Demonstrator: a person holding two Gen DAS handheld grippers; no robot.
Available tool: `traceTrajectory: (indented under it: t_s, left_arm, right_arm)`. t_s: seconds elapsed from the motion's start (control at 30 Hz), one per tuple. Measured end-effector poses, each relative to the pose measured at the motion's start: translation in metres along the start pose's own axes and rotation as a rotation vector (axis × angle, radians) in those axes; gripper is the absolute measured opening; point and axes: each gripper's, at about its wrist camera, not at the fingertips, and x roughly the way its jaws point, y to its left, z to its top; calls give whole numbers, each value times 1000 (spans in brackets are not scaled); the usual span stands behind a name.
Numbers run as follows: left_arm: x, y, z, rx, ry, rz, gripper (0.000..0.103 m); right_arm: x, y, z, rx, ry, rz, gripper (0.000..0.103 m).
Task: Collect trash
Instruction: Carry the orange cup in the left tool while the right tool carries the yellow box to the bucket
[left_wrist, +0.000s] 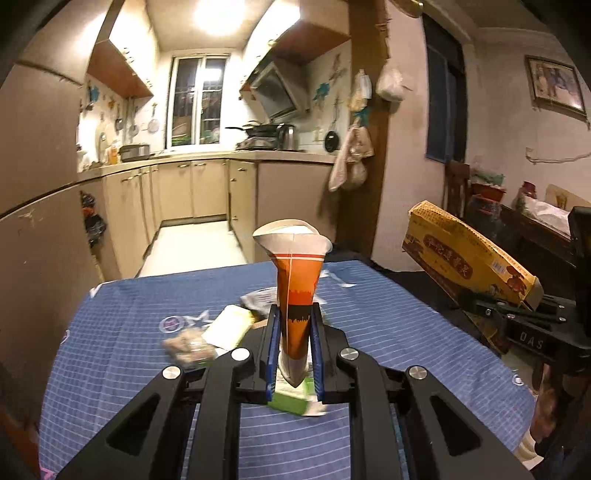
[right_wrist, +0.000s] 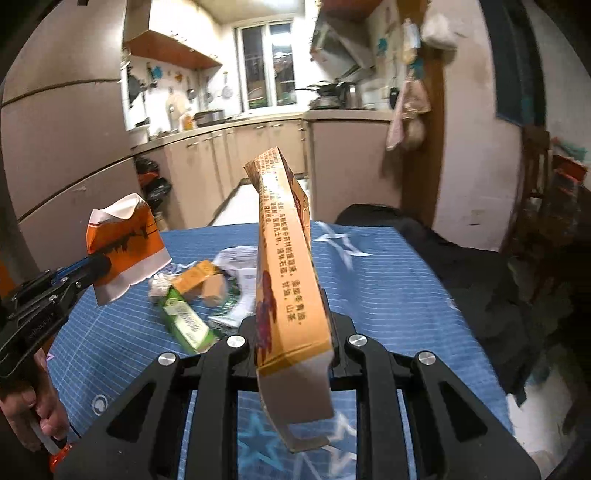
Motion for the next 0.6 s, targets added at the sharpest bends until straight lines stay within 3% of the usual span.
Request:
traceTrajectory:
  t_s: [0.33,0.6]
  left_arm:
    - [-10,-94,9,51,-33,-126,16]
    - [-9,-194,7,123,-36,-250,16]
  right_arm:
    - [-57,-55,-21,46,-55,-115,19]
    - [-99,-118,-45,118,-72,-227,19]
